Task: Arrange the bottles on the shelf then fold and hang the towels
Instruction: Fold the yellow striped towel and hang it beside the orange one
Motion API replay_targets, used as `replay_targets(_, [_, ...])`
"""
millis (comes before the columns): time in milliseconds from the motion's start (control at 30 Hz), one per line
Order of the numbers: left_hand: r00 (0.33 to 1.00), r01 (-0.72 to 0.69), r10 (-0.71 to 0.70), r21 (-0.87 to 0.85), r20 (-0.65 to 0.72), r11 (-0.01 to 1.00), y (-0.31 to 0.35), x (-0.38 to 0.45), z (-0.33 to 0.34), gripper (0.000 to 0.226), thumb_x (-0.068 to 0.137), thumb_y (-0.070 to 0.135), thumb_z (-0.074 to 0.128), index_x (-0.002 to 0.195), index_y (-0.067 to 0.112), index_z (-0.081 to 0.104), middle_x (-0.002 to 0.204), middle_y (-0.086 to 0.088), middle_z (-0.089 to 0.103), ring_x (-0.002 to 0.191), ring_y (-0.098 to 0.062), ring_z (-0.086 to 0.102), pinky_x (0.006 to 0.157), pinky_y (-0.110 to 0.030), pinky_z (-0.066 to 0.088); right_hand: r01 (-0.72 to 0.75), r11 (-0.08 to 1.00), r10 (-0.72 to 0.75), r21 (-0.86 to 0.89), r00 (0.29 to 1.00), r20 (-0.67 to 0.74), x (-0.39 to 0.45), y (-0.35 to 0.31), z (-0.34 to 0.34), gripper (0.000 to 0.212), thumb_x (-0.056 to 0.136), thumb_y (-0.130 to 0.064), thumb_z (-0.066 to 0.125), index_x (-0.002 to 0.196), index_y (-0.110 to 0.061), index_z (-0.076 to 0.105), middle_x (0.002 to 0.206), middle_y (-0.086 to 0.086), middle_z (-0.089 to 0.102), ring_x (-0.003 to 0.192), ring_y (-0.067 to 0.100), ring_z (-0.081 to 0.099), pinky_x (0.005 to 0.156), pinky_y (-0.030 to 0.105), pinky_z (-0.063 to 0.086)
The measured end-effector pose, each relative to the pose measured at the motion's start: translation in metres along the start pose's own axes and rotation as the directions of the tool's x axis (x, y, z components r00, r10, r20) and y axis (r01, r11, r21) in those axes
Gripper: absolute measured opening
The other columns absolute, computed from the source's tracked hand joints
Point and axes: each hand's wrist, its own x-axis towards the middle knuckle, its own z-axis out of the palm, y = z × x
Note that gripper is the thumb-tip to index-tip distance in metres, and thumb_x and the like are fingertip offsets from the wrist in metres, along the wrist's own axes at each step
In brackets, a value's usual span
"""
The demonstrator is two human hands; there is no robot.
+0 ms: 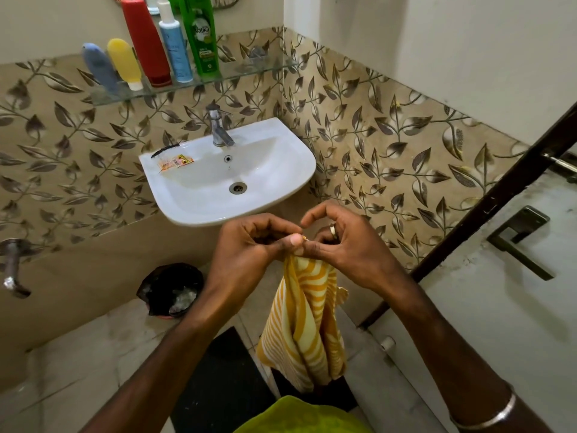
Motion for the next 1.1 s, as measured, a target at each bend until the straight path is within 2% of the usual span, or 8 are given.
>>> replay_targets(133, [1.000,0.001,-0.001,0.053,0.011,0.999,-0.001,0.003,-0.003,0.011,0.084,0.003,0.071,0.093,0.007,0.076,0.088,-0.006,0.077,0.085,-0.020,0.074,0.075,-0.036,0.061,-0.103,0.993,0.113,-0.051,0.963,0.246,-0.003,0.003,-0.006,0.038,0.083,-0.028,0.081,0.119,-0.027,0.070,0.104,-0.007,0.075,0.095,0.008,0.072,0.082,0.035,0.061])
replay_targets(267, [0.998,-0.048,0.038,0.266,0.042,0.963,-0.004,0.006,-0.005,0.023,0.090,-0.001,0.065,0.102,0.015,0.077,0.100,0.003,0.076,0.097,-0.010,0.071,0.086,-0.041,0.060,-0.106,0.991,0.117,-0.076,0.979,0.169,-0.006,0.006,-0.008,0.011,0.084,-0.025,0.079,0.094,-0.025,0.076,0.090,-0.008,0.078,0.082,0.006,0.074,0.072,0.031,0.061])
replay_targets(367, [0.982,-0.183,0.172,0.631,0.080,0.754,-0.009,0.010,-0.001,0.029,0.093,0.003,0.062,0.116,0.017,0.073,0.110,0.002,0.074,0.104,-0.018,0.068,0.087,-0.041,0.056,-0.101,0.994,0.105,-0.045,0.992,0.074,-0.005,0.008,-0.004,0.010,0.083,-0.026,0.081,0.092,-0.024,0.078,0.087,-0.003,0.079,0.080,0.012,0.077,0.073,0.040,0.064])
replay_targets(433, [0.980,-0.183,0.178,0.747,0.088,0.639,-0.010,0.011,0.004,0.028,0.094,0.005,0.060,0.117,0.016,0.071,0.112,-0.002,0.072,0.106,-0.025,0.066,0.084,-0.037,0.051,-0.090,0.995,0.091,-0.038,0.995,0.034,-0.005,0.010,0.000,0.013,0.083,-0.025,0.081,0.094,-0.019,0.078,0.087,-0.002,0.079,0.080,0.012,0.077,0.073,0.040,0.064])
replay_targets(567, [0.975,-0.170,0.221,0.727,0.026,0.665,-0.007,0.013,0.009,0.021,0.091,0.001,0.059,0.103,0.015,0.068,0.097,-0.002,0.070,0.093,-0.025,0.064,0.070,-0.032,0.041,-0.124,0.991,0.121,0.056,0.992,0.040,-0.004,0.014,0.007,0.014,0.086,-0.019,0.079,0.098,-0.013,0.076,0.090,0.003,0.079,0.084,0.014,0.077,0.075,0.030,0.062])
replay_targets(767, [0.960,-0.220,0.281,0.632,0.004,0.743,-0.008,0.015,0.008,0.020,0.090,0.000,0.055,0.098,0.015,0.066,0.094,0.000,0.070,0.088,-0.024,0.065,0.073,-0.046,0.053,-0.217,0.939,0.186,0.267,0.973,0.137,-0.003,0.036,0.017,0.022,0.090,-0.017,0.073,0.106,-0.002,0.071,0.102,0.031,0.070,0.086,0.024,0.070,0.071,0.023,0.057])
replay_targets(867, [0.949,-0.226,0.315,0.632,-0.030,0.742,-0.006,0.017,0.004,0.020,0.087,0.009,0.051,0.097,0.014,0.067,0.095,0.001,0.071,0.090,-0.023,0.065,0.076,-0.044,0.054,-0.260,0.923,0.218,0.285,0.961,0.170,-0.004,0.050,0.023,0.026,0.090,-0.017,0.073,0.111,-0.001,0.071,0.106,0.025,0.073,0.091,0.022,0.073,0.074,0.023,0.057])
replay_targets(1100, [0.942,-0.179,0.314,0.610,-0.120,0.772,0.002,0.020,-0.008,0.021,0.092,0.000,0.057,0.098,0.014,0.070,0.093,0.006,0.071,0.086,-0.017,0.065,0.074,-0.039,0.055,-0.294,0.911,0.250,0.290,0.951,0.180,-0.004,0.074,0.037,0.028,0.092,-0.013,0.070,0.119,-0.003,0.070,0.115,0.010,0.075,0.107,0.020,0.072,0.092,0.031,0.058])
